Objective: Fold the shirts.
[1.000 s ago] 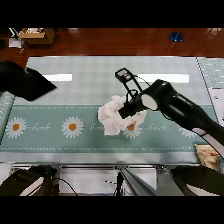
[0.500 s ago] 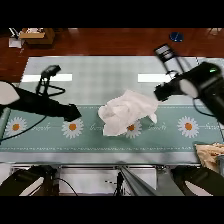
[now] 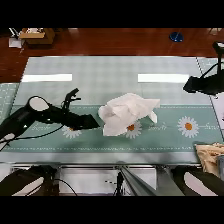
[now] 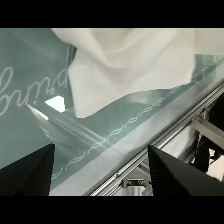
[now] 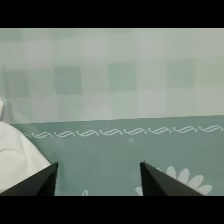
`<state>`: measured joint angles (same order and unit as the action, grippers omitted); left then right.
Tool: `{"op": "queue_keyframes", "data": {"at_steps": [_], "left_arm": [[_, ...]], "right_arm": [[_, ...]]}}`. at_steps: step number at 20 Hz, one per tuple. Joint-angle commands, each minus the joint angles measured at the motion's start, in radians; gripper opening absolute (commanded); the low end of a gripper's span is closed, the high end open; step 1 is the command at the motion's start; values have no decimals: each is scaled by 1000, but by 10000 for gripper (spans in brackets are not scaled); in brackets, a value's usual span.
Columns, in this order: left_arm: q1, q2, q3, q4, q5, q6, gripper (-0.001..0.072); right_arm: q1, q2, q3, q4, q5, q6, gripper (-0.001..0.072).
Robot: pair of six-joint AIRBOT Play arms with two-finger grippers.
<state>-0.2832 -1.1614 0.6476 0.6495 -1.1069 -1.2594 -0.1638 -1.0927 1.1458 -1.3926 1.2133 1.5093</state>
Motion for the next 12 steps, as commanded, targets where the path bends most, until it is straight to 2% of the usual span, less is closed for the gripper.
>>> {"op": "queue_keyframes", "data": {"at_steps": [1,4,8,10,12], "left_arm": [[-37,-126,-15,-123,9,76,692],[-81,-205,-15,-220,37,123,692],[-132,-262,-14,-293,124,121,690],[-153,-282,-14,-295,140,104,661],[-167,-306,-14,-296,158,64,407]], "right_arm": [[-111,-18,-48,181,-9,-98,590],[-118,-20,-106,182,-17,-123,587],[-118,-20,-161,187,-20,-134,576],[-118,-20,-162,187,-24,-135,576],[-118,-20,-162,188,-35,-134,576]]}}
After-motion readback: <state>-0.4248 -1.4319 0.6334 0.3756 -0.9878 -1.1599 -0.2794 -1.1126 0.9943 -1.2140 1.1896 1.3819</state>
